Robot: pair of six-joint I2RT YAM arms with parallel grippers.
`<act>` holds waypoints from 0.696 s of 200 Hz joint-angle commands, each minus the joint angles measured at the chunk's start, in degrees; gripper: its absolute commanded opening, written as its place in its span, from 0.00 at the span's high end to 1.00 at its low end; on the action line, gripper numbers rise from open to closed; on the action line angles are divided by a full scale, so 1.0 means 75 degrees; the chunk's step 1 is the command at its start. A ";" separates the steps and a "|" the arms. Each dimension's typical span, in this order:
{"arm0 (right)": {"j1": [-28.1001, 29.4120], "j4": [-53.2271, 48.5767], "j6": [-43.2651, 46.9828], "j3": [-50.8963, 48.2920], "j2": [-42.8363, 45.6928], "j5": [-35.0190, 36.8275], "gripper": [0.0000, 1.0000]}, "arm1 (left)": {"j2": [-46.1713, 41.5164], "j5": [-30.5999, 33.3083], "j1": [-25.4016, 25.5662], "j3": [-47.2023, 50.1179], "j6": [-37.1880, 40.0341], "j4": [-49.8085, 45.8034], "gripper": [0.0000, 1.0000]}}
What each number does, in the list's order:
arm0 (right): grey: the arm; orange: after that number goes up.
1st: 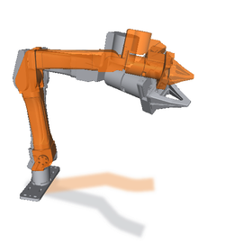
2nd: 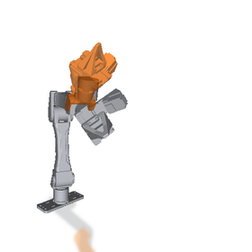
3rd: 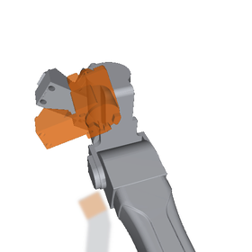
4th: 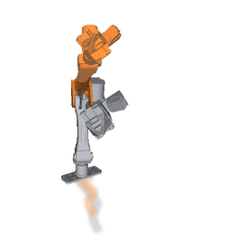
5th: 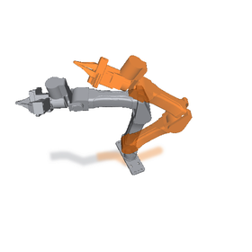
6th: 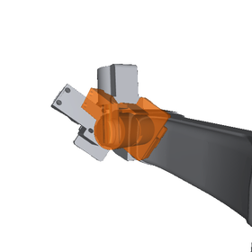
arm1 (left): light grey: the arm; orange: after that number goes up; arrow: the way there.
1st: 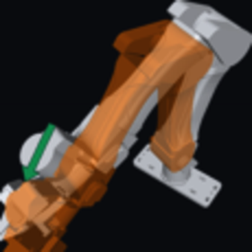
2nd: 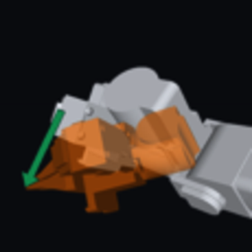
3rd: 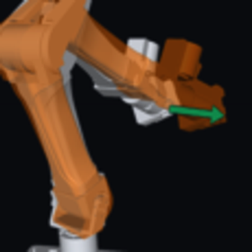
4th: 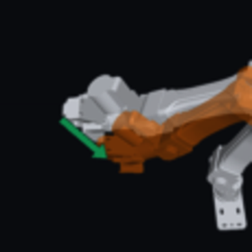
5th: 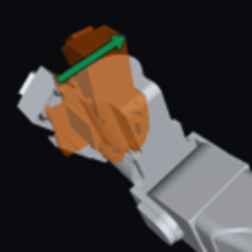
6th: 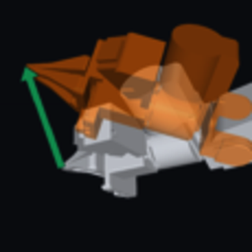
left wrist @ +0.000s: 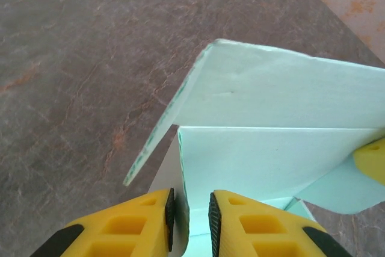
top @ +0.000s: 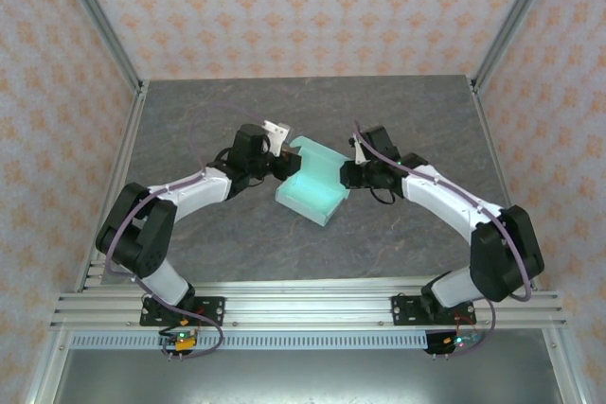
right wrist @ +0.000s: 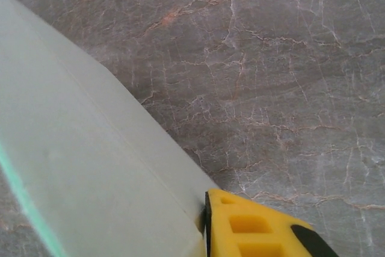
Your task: Fold the paper box
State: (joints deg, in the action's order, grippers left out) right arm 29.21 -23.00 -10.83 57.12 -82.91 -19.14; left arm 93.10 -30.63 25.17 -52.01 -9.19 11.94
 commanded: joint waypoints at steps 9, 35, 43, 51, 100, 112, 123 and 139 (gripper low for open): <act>0.0360 0.0687 -0.0378 0.0205 -0.0159 0.0640 0.74 | -0.0196 0.0534 0.0353 0.0430 -0.0616 0.0248 0.75; 0.0627 0.0615 -0.0465 0.0270 -0.0093 0.1219 0.66 | -0.0260 0.1247 0.0453 0.0868 -0.0989 0.0649 0.75; 0.0653 0.0506 -0.0593 0.0270 -0.0038 0.1414 0.64 | -0.0308 0.1469 0.0489 0.0969 -0.1088 0.0716 0.75; 0.0658 0.0363 -0.0736 0.0262 0.0042 0.1655 0.60 | -0.0362 0.1680 0.0514 0.1064 -0.1205 0.0766 0.76; 0.0673 0.0690 -0.1864 -0.0712 0.0940 0.2246 0.60 | -0.0488 0.2681 0.0857 0.1392 -0.1587 0.1120 0.76; 0.0698 0.0792 -0.1942 -0.0844 0.1010 0.2117 0.65 | -0.0418 0.2732 0.0910 0.1436 -0.1684 0.1226 0.76; 0.0733 0.0860 -0.1917 -0.0887 0.1005 0.2045 0.71 | -0.0315 0.2742 0.0944 0.1430 -0.1734 0.1281 0.76; 0.0751 0.0885 -0.1967 -0.0827 0.0888 0.1907 0.79 | -0.0224 0.2780 0.0990 0.1415 -0.1864 0.1325 0.76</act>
State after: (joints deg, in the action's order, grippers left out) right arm 34.37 -18.46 -23.24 51.46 -76.12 -5.41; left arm 90.39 -12.95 31.97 -41.89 -20.84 19.20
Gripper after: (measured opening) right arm 0.250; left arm 0.240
